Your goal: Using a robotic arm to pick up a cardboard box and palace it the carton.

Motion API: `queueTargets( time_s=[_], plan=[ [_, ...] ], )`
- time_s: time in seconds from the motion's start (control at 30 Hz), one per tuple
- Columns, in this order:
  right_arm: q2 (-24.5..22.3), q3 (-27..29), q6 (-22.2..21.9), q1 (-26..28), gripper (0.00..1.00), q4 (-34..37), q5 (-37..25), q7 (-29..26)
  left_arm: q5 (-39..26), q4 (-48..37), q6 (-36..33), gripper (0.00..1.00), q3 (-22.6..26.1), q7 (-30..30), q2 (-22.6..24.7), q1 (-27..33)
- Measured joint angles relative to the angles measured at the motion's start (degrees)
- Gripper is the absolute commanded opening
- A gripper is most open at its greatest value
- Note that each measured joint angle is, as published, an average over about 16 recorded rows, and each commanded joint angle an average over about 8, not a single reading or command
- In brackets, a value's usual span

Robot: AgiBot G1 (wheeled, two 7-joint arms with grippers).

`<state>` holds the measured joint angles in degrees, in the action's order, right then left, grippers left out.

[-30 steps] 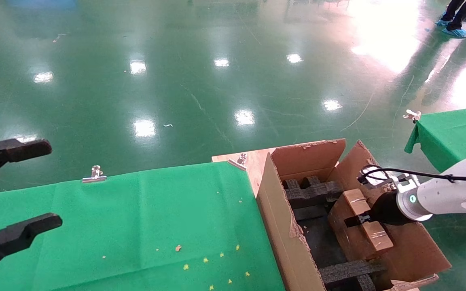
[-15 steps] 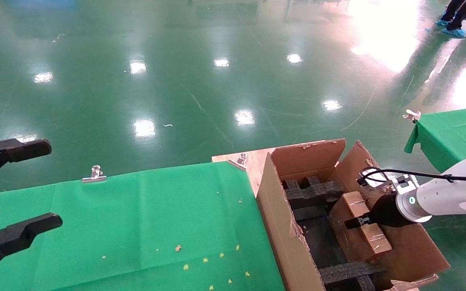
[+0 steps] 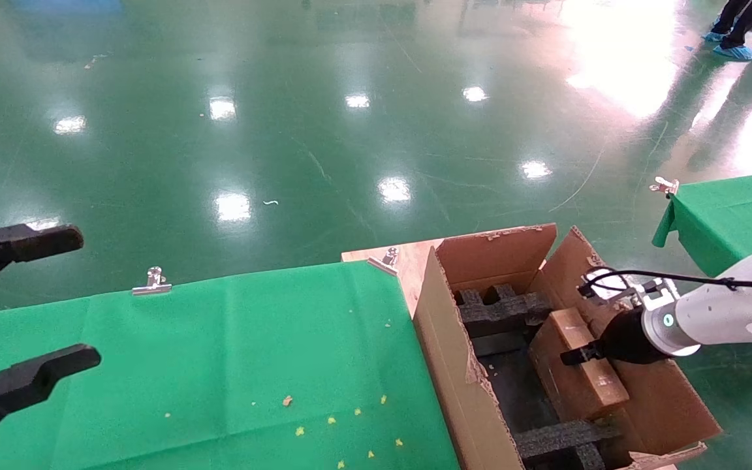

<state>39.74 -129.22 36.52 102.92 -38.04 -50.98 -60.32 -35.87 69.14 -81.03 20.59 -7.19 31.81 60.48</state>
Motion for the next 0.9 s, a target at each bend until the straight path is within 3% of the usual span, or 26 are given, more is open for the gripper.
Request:
queueTargets(
  time_s=[0.3, 0.47, 0.67, 0.9],
  plan=[
    [-1.1, 0.6, -1.5, 3.7, 1.00, -2.3, -1.1, 1.0, 0.0, 0.0, 0.0, 1.00, 0.0, 0.0, 0.0, 0.0],
    [-3.0, 2.6, -3.6, 8.1, 1.00, -7.5, -1.5, 3.6, 0.0, 0.0, 0.0, 1.00, 0.0, 0.0, 0.0, 0.0],
    [-6.8, 7.7, -4.6, 13.7, 1.00, -18.3, 0.6, 10.6, 0.0, 0.0, 0.0, 1.00, 0.0, 0.0, 0.0, 0.0],
    [-10.9, 15.0, -2.0, 16.5, 1.00, -30.4, 6.5, 20.8, 0.0, 0.0, 0.0, 1.00, 0.0, 0.0, 0.0, 0.0]
  ],
)
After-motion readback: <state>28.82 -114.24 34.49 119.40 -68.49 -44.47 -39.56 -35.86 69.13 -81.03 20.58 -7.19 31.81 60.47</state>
